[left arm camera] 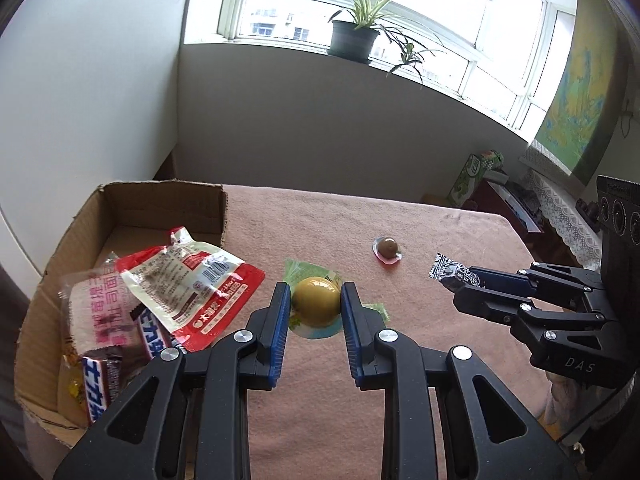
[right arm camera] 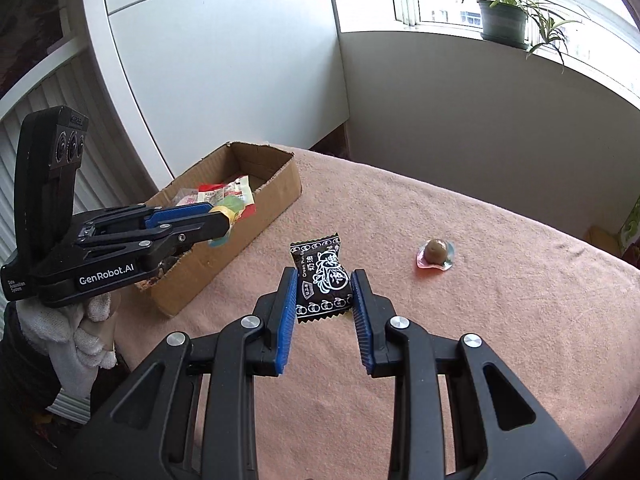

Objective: Organize snacks
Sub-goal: 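Carry the yellow candy and black candy into the box and open both tools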

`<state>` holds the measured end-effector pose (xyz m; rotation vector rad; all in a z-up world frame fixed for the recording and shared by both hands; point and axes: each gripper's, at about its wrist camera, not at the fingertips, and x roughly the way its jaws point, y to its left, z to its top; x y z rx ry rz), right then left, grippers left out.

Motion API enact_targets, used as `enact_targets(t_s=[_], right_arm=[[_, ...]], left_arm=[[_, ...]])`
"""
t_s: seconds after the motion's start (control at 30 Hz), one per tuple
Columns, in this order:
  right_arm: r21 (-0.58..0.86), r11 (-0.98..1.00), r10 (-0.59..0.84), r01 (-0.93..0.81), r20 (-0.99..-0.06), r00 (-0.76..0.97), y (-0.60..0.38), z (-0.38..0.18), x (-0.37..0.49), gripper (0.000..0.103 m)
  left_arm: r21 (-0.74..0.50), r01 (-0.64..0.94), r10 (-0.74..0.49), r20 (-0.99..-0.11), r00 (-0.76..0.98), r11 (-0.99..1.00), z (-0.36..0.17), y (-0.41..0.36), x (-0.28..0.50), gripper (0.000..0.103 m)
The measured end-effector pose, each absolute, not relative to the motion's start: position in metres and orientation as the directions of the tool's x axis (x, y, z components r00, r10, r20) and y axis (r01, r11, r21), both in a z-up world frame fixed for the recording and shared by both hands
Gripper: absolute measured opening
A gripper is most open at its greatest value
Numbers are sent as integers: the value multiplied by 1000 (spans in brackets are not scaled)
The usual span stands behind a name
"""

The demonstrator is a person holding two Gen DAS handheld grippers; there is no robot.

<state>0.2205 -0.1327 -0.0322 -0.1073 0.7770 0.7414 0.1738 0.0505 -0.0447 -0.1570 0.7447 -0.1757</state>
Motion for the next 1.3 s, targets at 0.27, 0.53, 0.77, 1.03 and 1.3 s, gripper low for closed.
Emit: enact_targets(t_s=[0.27, 0.53, 0.77, 1.03, 1.3], right_arm=[[175, 716, 592, -676, -665, 455, -83, -23, 225, 28], [175, 695, 603, -697, -670, 433, -33, -19, 240, 28], [180, 682, 600, -709, -692, 401, 10, -28, 258, 28], [204, 674, 599, -710, -714, 363, 45, -38, 275, 28], [193, 691, 576, -696, -730, 369, 58, -47, 290, 28]], left_arm=[[-106, 40, -98, -637, 765, 994, -29, 85, 162, 24], [-70, -12, -35, -635, 772, 997, -27, 123, 162, 24], [-88, -75, -2, -665, 747, 993, -36, 158, 179, 24], [-137, -116, -11, -692, 722, 984, -42, 180, 202, 24], [-142, -139, -1, -703, 711, 980, -47, 187, 212, 24]])
